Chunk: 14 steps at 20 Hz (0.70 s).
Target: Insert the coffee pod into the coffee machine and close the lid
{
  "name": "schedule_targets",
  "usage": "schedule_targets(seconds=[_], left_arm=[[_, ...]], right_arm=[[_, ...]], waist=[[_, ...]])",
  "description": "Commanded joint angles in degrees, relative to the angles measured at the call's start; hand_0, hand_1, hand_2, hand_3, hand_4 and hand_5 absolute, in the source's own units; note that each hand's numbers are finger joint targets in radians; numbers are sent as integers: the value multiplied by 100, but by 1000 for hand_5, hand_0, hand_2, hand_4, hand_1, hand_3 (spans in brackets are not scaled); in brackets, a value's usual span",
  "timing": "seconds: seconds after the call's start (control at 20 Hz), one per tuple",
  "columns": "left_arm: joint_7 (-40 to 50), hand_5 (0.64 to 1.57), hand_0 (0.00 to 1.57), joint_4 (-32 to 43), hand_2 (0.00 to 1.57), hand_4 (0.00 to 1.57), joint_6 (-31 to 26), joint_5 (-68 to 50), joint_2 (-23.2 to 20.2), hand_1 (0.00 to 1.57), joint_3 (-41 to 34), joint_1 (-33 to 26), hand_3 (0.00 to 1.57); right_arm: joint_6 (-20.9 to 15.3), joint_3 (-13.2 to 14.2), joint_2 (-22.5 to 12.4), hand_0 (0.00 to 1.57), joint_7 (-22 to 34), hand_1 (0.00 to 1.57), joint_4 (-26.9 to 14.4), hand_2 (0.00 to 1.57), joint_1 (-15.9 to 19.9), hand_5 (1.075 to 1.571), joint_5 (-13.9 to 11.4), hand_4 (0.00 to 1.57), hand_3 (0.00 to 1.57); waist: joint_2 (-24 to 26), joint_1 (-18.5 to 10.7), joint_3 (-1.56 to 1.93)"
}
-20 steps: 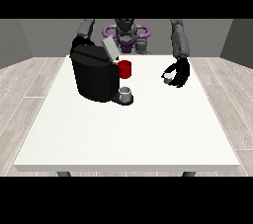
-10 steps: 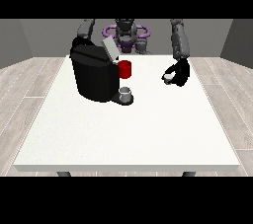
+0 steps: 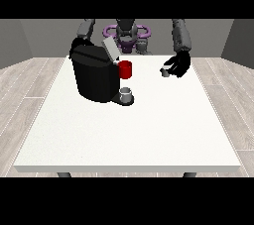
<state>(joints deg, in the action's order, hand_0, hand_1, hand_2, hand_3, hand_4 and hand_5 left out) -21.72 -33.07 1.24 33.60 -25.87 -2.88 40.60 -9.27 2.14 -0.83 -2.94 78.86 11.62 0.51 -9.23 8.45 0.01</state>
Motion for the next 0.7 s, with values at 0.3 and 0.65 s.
schedule_targets(seconds=[0.3, 0.65], left_arm=[[302, 1571, 1255, -462, 1332, 556, -707, 43, -122, 1255, 26, 766, 1288], [998, 1571, 1253, -529, 1328, 537, -708, 31, 162, 1253, -118, 1371, 1281]], right_arm=[[157, 142, -202, 0, 22, 0, -424, 0, 173, 1571, 77, 488, 0], [324, -17, -21, 0, -349, 0, -560, 0, 304, 1571, 130, 492, 0]], waist=[[319, 27, 0], [36, 312, 1]])
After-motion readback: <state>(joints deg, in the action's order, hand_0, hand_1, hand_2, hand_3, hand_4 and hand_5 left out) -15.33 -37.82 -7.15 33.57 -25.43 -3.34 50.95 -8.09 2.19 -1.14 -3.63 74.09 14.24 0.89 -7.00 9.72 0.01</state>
